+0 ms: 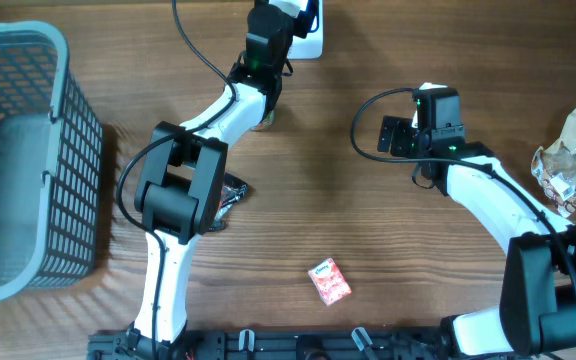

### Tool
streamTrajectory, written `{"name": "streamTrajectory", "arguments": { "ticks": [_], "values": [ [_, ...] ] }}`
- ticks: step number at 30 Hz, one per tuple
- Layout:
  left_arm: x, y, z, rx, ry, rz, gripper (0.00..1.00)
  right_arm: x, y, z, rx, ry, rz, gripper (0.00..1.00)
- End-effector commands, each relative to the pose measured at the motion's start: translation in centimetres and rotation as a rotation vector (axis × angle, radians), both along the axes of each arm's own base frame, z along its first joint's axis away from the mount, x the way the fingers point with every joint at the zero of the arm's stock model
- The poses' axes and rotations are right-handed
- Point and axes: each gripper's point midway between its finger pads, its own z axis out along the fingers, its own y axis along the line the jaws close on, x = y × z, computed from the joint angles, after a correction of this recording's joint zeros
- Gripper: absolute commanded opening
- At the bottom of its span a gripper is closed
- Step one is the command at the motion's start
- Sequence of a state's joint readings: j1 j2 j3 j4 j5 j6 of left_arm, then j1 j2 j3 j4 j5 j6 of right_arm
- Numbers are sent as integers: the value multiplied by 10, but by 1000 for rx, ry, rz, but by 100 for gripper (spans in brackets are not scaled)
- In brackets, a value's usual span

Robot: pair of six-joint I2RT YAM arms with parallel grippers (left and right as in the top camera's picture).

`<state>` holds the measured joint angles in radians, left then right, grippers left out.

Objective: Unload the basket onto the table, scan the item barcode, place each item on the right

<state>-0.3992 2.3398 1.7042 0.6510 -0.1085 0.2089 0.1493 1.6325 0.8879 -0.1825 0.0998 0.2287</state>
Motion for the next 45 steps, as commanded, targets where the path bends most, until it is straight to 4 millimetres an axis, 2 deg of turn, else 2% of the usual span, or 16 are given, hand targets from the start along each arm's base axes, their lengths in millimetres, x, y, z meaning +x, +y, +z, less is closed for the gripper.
{"name": "streamTrajectory", "arguments": {
  "ticks": [1, 11, 15, 23, 25, 28, 31, 34, 36, 38, 40, 43, 45],
  "values": [
    [2, 1, 14, 3, -51, 16, 37, 2, 1, -2, -3, -2, 19, 100],
    [6, -1, -10, -1, -61, 15, 36, 3, 1, -2, -3, -2, 19, 100],
    [6, -1, -5, -9, -80, 16, 36, 3, 1, -2, -3, -2, 18, 100],
    [-1, 0, 38, -60, -195, 17, 35, 2, 3, -2, 8, 2, 26, 100],
    [-8, -4, 58, -74, -187, 31, 35, 1, 19, -2, 85, 4, 76, 100],
    [-23, -25, 68, -83, -82, -10, 34, 6, 35, 5, 195, -18, 88, 100],
    [-39, -33, 87, -115, -11, -32, 34, 5, 46, 12, 274, -22, 96, 100],
    [-55, -25, 124, -131, -9, -34, 35, 5, 48, 28, 311, -53, 114, 100],
    [-69, -20, 140, -190, 50, -37, 35, 2, 49, 47, 397, -71, 103, 100],
    [-85, -14, 141, -308, 190, -35, 36, -3, 42, 69, 502, -86, 102, 100],
    [-100, -17, 137, -410, 316, -78, 36, -14, 34, 94, 639, -98, 148, 100],
    [-133, -31, 140, -544, 510, -197, 37, -34, 20, 139, 1025, -75, 190, 100],
    [-152, -39, 141, -634, 624, -255, 36, -51, 19, 166, 1247, -12, 240, 100]
  ]
}}
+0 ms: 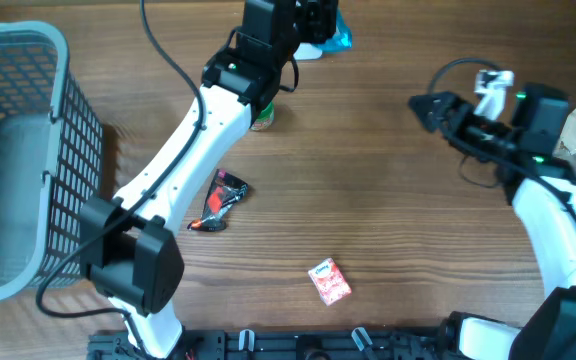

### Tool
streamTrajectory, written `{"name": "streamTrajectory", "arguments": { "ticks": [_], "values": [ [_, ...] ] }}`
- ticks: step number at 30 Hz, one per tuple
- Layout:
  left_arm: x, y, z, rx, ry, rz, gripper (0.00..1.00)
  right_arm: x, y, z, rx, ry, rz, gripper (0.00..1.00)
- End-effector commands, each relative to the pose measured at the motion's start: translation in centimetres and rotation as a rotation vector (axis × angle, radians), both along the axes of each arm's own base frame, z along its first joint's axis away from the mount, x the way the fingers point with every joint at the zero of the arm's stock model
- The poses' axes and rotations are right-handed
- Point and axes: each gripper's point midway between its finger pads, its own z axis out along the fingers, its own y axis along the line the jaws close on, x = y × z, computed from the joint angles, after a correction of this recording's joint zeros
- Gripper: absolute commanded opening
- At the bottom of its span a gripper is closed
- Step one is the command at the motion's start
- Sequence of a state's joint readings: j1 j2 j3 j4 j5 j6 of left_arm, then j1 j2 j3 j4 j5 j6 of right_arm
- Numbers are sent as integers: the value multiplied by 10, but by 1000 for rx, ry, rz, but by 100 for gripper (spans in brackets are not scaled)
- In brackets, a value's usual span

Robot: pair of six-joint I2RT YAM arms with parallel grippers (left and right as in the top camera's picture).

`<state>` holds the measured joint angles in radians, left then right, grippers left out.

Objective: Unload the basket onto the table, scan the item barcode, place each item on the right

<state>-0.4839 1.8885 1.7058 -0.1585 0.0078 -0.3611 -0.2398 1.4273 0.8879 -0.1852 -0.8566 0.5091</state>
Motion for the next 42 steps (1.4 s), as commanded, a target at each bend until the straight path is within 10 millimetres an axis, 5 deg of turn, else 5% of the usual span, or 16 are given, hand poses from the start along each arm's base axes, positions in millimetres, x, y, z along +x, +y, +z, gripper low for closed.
{"name": "streamTrajectory", "arguments": {
  "ticks": [1, 3, 7, 13, 17, 23, 27, 32, 42],
  "values": [
    [-44, -18, 56, -311, 124, -130, 36, -38, 23, 58, 437, 54, 231, 100],
    [-60, -32, 56, -423, 243, -201, 35, -46, 28, 75, 512, 55, 306, 100],
    [-80, -50, 58, -559, 396, -276, 34, -42, 26, 75, 530, 91, 276, 100],
    [-96, -67, 61, -658, 518, -305, 34, -13, 15, 90, 509, 43, 147, 100],
    [-107, -84, 69, -698, 532, -330, 34, 7, 30, 105, 527, 6, 82, 100],
    [-107, -87, 76, -741, 540, -328, 33, 23, 67, 88, 617, 92, 160, 100],
    [-107, -87, 76, -741, 540, -327, 34, 26, 68, 92, 645, 86, 177, 97],
    [-107, -87, 76, -740, 539, -326, 34, 20, 65, 93, 645, 96, 212, 70],
    [-106, -86, 75, -734, 534, -317, 42, 11, 58, 121, 662, 17, 266, 69]
  ]
}}
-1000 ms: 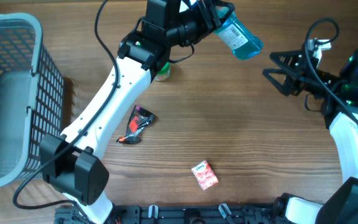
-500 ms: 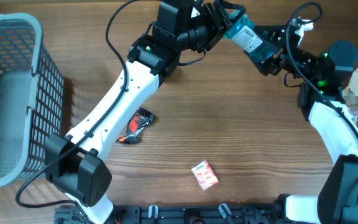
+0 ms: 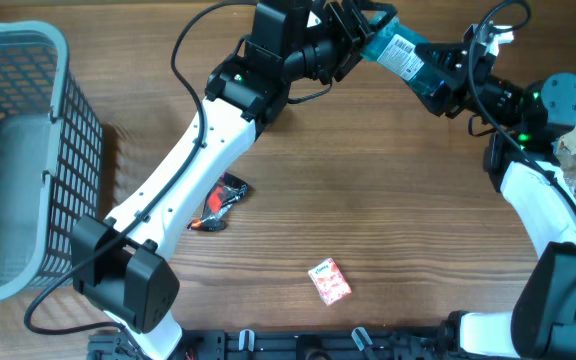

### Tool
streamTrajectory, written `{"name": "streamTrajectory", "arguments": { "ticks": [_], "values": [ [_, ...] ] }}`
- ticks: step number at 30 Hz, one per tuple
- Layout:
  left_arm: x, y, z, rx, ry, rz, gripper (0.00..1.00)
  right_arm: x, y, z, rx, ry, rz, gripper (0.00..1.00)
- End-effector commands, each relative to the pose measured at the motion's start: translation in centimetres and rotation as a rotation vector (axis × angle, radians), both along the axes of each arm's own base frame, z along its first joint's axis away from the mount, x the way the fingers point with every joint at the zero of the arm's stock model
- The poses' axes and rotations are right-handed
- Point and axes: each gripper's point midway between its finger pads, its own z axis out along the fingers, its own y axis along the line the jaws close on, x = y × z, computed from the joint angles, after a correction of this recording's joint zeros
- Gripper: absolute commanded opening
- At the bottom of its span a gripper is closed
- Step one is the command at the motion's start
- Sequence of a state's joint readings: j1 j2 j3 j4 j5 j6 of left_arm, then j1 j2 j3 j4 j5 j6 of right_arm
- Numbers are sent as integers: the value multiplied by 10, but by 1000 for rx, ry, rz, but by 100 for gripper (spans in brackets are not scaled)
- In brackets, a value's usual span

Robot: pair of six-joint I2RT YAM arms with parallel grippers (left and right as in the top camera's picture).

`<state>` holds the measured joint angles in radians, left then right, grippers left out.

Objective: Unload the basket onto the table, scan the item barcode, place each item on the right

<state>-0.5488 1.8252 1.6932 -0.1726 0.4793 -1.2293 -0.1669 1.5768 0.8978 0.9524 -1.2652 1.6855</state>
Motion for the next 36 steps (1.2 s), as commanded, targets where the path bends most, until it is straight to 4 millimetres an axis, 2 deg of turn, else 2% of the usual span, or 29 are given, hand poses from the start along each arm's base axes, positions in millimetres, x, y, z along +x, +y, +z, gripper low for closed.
{"name": "streamTrajectory", "arguments": {
  "ticks": [1, 3, 7, 10, 12, 16, 18, 23, 26, 28, 30, 36],
  "values": [
    [-16, -1, 39, -23, -103, -42, 43, 1, -3, -6, 39, 84, 11, 69],
    [-14, 1, 32, -4, -81, -24, 43, 0, -4, -6, 47, 99, 13, 70],
    [-12, 2, 31, 1, -80, -14, 45, 1, -8, -4, 56, 105, 4, 70],
    [-10, 3, 30, 6, -82, 1, 49, -1, -19, 9, 48, 21, -22, 68],
    [-9, 4, 30, 19, -103, 5, 50, -1, -28, 11, 48, 14, -40, 68],
    [-8, 5, 30, 21, -104, 12, 71, 0, -34, 11, 40, 3, -53, 68],
    [-8, 5, 30, 23, -107, 11, 100, -1, -43, 15, 29, -40, -76, 68],
    [-6, 6, 30, 58, -163, 5, 100, -2, -61, 15, 6, -66, -108, 68],
    [-7, 6, 28, 114, -235, -21, 100, 0, -83, 15, -33, -125, -173, 69],
    [-9, 8, 18, 159, -232, -37, 100, 1, -106, 10, -62, -144, -230, 69],
    [-12, 10, 8, 187, -203, -46, 100, 2, -131, 2, -91, -144, -290, 69],
    [-13, 10, 5, 201, -204, -52, 100, -4, -211, -37, -173, -88, -498, 69]
  ]
}}
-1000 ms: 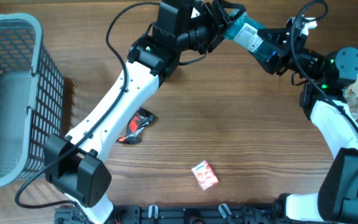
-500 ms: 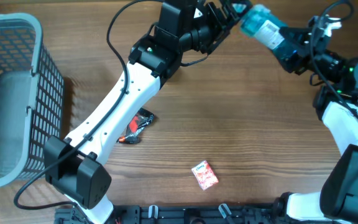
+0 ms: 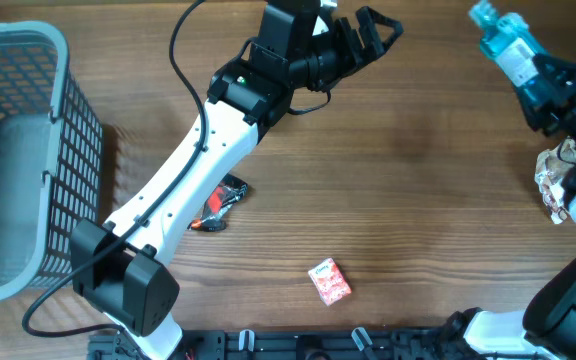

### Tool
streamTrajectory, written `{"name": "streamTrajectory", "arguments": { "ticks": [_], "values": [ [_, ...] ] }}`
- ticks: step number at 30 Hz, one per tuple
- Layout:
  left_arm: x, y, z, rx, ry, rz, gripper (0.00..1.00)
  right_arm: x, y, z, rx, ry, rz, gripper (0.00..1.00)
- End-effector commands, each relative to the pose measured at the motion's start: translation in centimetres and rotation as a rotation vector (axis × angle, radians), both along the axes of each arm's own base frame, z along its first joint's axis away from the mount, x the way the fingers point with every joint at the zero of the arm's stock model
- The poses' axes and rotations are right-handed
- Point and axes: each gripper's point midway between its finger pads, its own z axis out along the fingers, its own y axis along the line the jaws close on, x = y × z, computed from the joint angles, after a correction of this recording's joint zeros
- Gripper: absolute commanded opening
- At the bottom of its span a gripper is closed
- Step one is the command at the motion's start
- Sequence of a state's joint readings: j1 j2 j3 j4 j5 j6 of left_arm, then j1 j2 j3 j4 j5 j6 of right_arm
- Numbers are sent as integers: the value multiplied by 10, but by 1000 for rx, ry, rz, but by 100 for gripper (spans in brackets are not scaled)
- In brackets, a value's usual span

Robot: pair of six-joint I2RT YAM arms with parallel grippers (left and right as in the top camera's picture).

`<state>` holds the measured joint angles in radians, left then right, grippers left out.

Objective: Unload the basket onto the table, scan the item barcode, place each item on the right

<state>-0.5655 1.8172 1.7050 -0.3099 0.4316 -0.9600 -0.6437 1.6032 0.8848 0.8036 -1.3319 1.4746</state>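
A teal-blue bottle (image 3: 509,45) with a white label hangs tilted above the table's far right corner, cap towards the back. My right gripper (image 3: 545,88) is shut on its lower end. My left gripper (image 3: 376,27) is at the far back centre, open, fingers spread and pointing right, with nothing between them. It is well apart from the bottle. A barcode cannot be made out on the label from here.
A grey mesh basket (image 3: 63,150) stands at the left edge. A dark wrapper (image 3: 224,200) lies beside the left arm, and a red packet (image 3: 329,281) lies near the front. A crumpled snack bag (image 3: 555,172) lies at the right edge under the right arm.
The bottle was between both grippers at the back centre. Now the left gripper is open and off it, and the right gripper holds it alone, farther right.
First my left gripper was low at the back of the table and the right one hung over mid-table. Then the left held the blue bottle up at the back. Then both grippers met on it. Now only the right one has it, at the far right.
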Motion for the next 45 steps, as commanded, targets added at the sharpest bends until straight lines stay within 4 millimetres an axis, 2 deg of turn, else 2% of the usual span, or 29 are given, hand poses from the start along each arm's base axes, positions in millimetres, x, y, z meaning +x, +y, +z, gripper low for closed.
{"name": "streamTrajectory", "arguments": {
  "ticks": [1, 4, 5, 7, 12, 14, 16, 17, 19, 21, 25, 27, 29, 32, 34, 36, 38, 39, 41, 43, 44, 45],
  "values": [
    [-3, 6, 26, -7, -74, -2, 100, -7, -39, -12, -129, -57, -118, 69],
    [-3, 6, 26, -7, -74, -2, 100, -17, -90, -41, -195, 14, -306, 69],
    [-3, 6, 26, -7, -74, -2, 100, -19, -101, -50, -206, 46, -352, 70],
    [-3, 6, 26, -7, -74, -2, 100, -27, -131, -79, -261, 160, -491, 70],
    [-3, 7, 26, -6, -75, 1, 100, -42, -174, -122, -456, 352, -702, 70],
    [-2, 7, 26, -2, -79, 4, 100, -59, -202, -142, -557, 489, -840, 70],
    [6, 15, 22, 71, -146, 37, 100, -71, -218, -150, -607, 565, -926, 70],
    [17, 29, 13, 168, -192, 103, 100, -77, -226, -153, -628, 601, -968, 70],
    [36, 72, -13, 424, -225, 280, 100, -86, -239, -165, -659, 667, -1029, 69],
    [39, 92, -22, 562, -252, 317, 100, -92, -245, -182, -672, 726, -1048, 70],
    [47, 120, -24, 749, -322, 377, 100, -95, -241, -229, -655, 822, -982, 70],
    [55, 145, -20, 837, -338, 473, 100, -97, -239, -238, -650, 843, -968, 75],
    [60, 164, -16, 867, -336, 538, 100, -95, -238, -236, -646, 830, -957, 98],
    [64, 190, -2, 857, -334, 597, 100, -91, -233, -224, -654, 793, -934, 100],
    [63, 206, 13, 849, -348, 630, 100, -91, -233, -199, -672, 749, -959, 100],
    [57, 223, 36, 863, -388, 648, 100, -92, -231, -152, -708, 665, -1005, 100],
    [46, 241, 57, 860, -411, 678, 100, -95, -221, -115, -744, 596, -1023, 100],
    [38, 253, 66, 859, -407, 698, 100, -91, -208, -93, -811, 540, -994, 100],
    [27, 270, 72, 854, -381, 724, 100, -79, -178, -74, -880, 482, -924, 99],
    [18, 284, 75, 831, -344, 760, 100, -66, -146, -70, -905, 463, -831, 100],
    [12, 285, 75, 815, -330, 735, 100, -53, -118, -71, -943, 462, -744, 100],
    [8, 282, 75, 793, -324, 698, 100, -45, -100, -72, -986, 463, -693, 100]
  ]
}}
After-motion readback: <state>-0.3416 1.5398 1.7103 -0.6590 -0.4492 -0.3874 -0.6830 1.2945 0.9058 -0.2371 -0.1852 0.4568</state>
